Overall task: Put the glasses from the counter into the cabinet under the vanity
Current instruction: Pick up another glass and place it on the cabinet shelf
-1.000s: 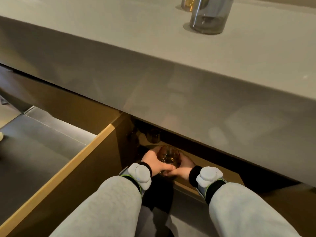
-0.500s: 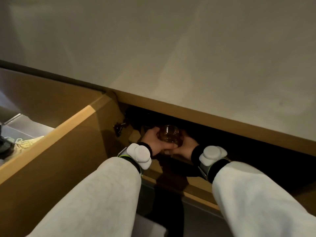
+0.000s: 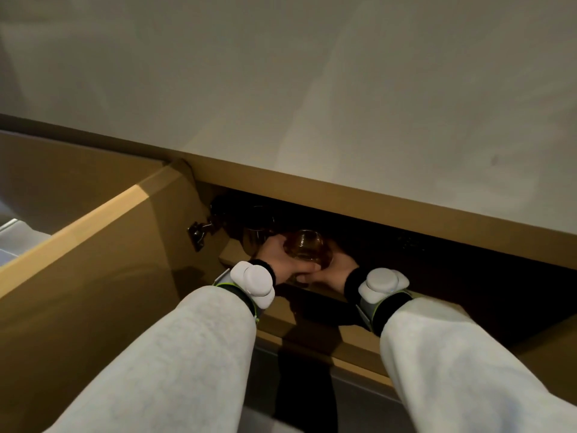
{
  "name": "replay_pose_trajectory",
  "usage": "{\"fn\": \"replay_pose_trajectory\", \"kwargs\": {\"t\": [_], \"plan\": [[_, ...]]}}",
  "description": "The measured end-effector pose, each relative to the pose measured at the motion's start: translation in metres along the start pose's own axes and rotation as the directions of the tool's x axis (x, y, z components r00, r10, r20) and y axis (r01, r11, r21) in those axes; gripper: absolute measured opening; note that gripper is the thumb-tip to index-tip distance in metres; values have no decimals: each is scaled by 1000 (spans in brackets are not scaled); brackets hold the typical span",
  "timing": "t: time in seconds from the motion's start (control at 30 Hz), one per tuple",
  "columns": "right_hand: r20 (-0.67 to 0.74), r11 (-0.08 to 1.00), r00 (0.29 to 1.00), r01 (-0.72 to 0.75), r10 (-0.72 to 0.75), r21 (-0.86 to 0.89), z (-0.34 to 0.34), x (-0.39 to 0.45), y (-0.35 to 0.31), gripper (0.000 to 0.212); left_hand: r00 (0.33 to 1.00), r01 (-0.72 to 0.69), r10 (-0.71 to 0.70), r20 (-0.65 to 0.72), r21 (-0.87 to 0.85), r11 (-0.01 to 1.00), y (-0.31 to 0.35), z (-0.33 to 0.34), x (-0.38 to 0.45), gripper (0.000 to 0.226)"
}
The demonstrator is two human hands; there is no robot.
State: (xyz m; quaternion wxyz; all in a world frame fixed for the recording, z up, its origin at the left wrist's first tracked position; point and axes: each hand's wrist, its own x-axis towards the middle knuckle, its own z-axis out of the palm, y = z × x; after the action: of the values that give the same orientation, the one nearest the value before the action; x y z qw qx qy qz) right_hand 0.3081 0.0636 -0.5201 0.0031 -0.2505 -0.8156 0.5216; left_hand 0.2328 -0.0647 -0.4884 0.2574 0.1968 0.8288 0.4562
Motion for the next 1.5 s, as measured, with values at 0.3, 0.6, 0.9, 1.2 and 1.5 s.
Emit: {"fn": "replay_pose_trajectory", "kwargs": {"t": [0.3,0.6,0.9,1.2,1.5], "plan": [[26,1000,1000,-8,9,-30,0,11,-1,102,999,-30,30,-12,-52,998,-12,5,6,71],[-5,998,999,-36,35,-51,7,20,-9,105,1000,7,-7,-17,-43,999,-29,-5,2,91],[-20,989,993,-114,113,-91,8,26,-13,109,999,31,-27,41,-121,992,-33,-9,-4,84],[1,983,989,-147,148,-114,-4,17,-2,102,997,64,-62,39,-54,996,-37,-1,-8,74],[11,966,971,-236,238,-108,-25,-18,-15,96,989,148,-148,15,-36,988,-7,-6,-24,40]]}}
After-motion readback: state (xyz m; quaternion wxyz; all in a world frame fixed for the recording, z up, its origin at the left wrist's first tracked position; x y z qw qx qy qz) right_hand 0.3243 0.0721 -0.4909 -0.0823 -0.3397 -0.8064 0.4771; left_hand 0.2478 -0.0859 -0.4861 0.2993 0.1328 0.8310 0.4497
